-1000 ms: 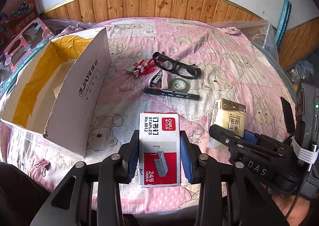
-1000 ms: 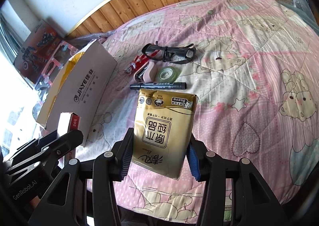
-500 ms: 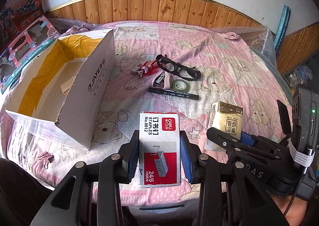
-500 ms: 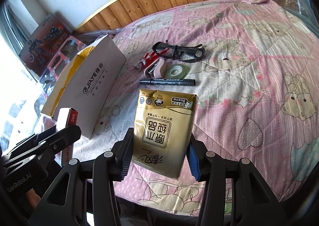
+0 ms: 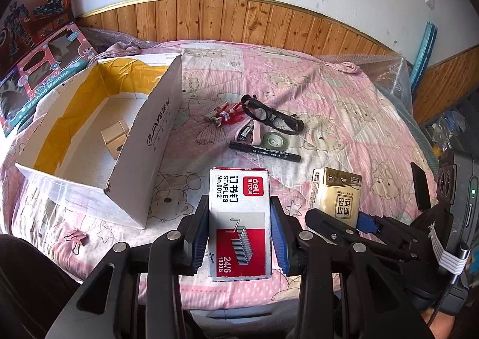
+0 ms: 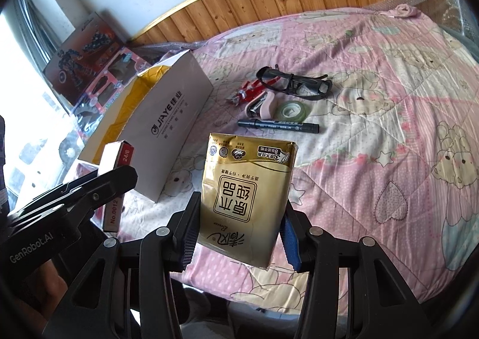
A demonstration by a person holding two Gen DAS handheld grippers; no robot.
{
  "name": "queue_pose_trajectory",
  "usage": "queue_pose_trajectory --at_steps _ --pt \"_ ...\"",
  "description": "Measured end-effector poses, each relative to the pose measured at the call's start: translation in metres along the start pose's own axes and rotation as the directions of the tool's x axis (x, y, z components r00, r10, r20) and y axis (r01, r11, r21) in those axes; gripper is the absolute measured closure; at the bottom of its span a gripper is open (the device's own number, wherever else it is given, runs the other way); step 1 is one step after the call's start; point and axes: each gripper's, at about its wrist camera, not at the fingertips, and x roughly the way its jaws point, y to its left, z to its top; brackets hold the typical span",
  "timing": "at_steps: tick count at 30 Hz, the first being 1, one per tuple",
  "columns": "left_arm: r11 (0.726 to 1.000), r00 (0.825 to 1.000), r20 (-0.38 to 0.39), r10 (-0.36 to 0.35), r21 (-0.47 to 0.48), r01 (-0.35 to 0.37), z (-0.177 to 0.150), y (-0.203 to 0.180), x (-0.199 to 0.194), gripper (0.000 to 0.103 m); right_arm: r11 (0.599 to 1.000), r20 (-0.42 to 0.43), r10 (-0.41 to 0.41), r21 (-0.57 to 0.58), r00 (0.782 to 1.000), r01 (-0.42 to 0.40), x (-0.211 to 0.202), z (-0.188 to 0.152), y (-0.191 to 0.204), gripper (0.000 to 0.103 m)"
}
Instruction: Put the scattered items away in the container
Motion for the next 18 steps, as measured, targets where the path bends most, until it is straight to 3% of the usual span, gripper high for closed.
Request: queue_pose_trajectory --at_steps 18 --pt "0.998 0.999 0.043 0.022 -0.06 -0.019 0.007 0.036 -0.019 0.064 0.997 -0.011 0.045 -0.055 0.999 -0.046 0.0 0.001 0.035 0.053"
